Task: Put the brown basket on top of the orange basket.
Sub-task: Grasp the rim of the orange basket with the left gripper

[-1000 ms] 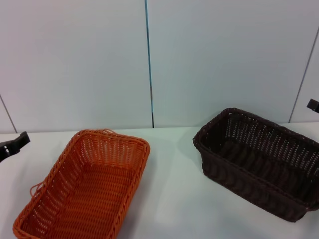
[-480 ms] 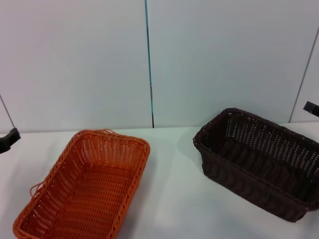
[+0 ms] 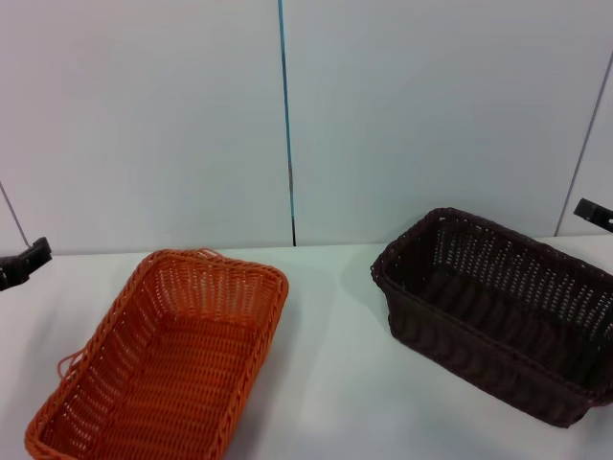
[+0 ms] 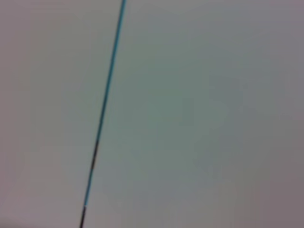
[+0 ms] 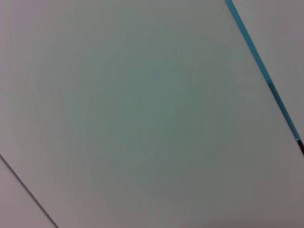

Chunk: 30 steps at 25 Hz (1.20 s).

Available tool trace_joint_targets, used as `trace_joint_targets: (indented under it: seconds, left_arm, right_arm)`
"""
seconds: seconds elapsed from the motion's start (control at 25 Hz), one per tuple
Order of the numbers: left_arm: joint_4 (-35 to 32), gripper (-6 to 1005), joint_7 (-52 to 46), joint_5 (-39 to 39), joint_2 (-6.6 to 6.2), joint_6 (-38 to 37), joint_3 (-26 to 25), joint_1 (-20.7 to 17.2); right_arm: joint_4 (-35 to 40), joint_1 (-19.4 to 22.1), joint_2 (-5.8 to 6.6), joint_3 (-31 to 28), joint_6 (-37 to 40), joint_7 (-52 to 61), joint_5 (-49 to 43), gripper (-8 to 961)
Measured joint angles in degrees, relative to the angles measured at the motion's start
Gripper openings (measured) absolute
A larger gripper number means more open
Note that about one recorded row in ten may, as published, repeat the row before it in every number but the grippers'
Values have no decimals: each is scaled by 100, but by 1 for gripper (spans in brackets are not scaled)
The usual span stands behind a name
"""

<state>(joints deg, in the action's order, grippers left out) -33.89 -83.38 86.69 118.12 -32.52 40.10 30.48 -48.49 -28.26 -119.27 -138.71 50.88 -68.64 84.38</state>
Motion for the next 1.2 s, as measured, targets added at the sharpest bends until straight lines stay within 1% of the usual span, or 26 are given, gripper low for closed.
trace_joint_targets:
  seconds: [0.04,0.08,0.2,0.28,0.52,0.76,1.0,1.08,1.12,1.2]
  left_arm:
    - [-1,857,-95,127,-45,-86,20,4]
    - [-1,857,-95,127,-45,-86,20,4]
    - [-27,856,-585,834,-157,-329,14,76]
    - [-98,856,-888,1227,-197,-478,-3,111]
    - [-537,855,-1843,2345,-236,-818,8,170]
    - [-945,854,-2434,3109,-247,-1174,8,237]
    - [-1096,853,-2856,3688,-307,-1536,-8,389]
    - [-1108,853,-3018,3962,-340,-1665,4,484]
    - [-1108,853,-3207,4245,-383,-1813,13,581]
    - [-1109,853,-3303,4373,-404,-1911,14,629]
  right_arm:
    - [0,0,0,0,0,0,0,788]
    - [4,-4,0,1,0,0,0,788]
    - [9,-22,5,3,-4,0,0,788]
    - [9,-29,8,3,-17,0,0,788]
    - [101,-44,17,10,-76,-3,0,788]
    - [169,-79,18,11,-168,-23,-17,788]
    - [224,-101,18,11,-202,-38,-23,788]
    - [229,-101,18,11,-208,-42,-25,788]
    - [231,-101,18,11,-210,-43,-24,788]
    - [231,-101,18,11,-210,-43,-24,788]
